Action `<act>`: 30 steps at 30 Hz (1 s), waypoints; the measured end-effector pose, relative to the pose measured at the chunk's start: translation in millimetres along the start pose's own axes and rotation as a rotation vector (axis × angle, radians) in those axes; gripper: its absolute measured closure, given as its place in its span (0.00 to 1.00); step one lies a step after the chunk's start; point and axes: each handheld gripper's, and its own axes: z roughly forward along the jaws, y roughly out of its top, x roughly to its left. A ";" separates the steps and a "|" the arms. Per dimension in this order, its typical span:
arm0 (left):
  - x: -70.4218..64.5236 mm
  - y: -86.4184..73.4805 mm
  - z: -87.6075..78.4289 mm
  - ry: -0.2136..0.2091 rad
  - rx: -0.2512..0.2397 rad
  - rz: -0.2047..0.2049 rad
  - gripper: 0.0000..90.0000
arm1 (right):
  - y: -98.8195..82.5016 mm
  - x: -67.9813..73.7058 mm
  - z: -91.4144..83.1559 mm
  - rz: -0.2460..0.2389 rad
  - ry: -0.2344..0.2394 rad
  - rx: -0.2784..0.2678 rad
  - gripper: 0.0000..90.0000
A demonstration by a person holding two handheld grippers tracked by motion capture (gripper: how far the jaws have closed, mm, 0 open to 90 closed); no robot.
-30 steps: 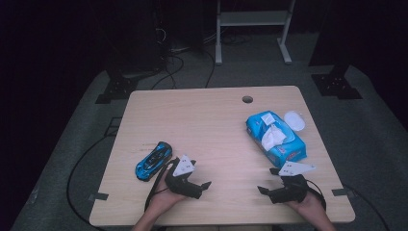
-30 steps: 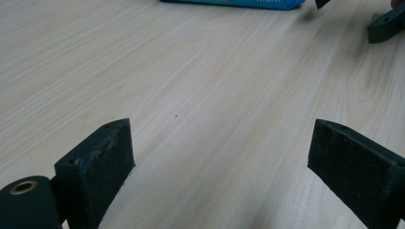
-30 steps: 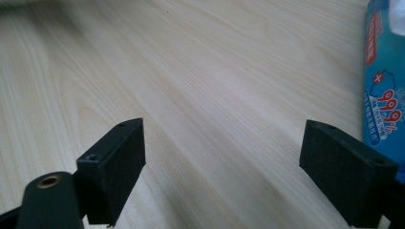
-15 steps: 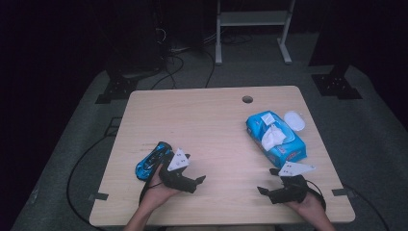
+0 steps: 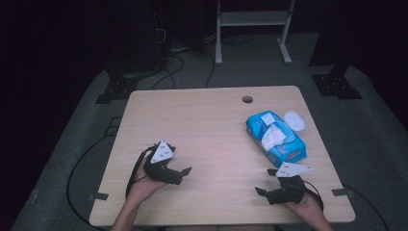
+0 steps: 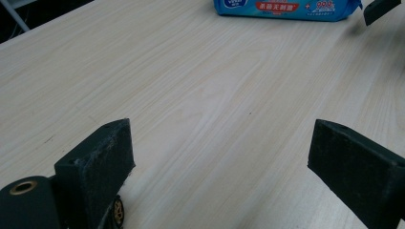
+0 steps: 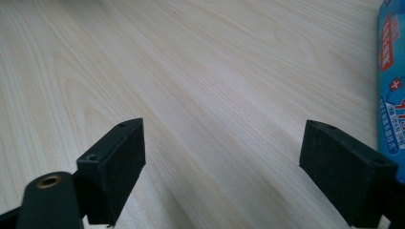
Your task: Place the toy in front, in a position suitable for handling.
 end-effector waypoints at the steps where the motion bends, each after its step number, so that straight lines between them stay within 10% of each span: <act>1: 1.4 -0.5 -1.2 0.002 0.007 0.002 0.09 | 0.0 0.1 0.0 0.000 0.001 0.000 0.17; 19: 44.9 -9.3 -15.1 0.031 0.122 0.029 0.09 | -0.6 -2.9 -3.4 0.016 -0.007 -0.011 0.17; 30: 74.8 -24.7 -22.3 0.059 0.214 -0.039 0.09 | -0.8 -1.2 -2.8 0.008 0.004 -0.006 0.17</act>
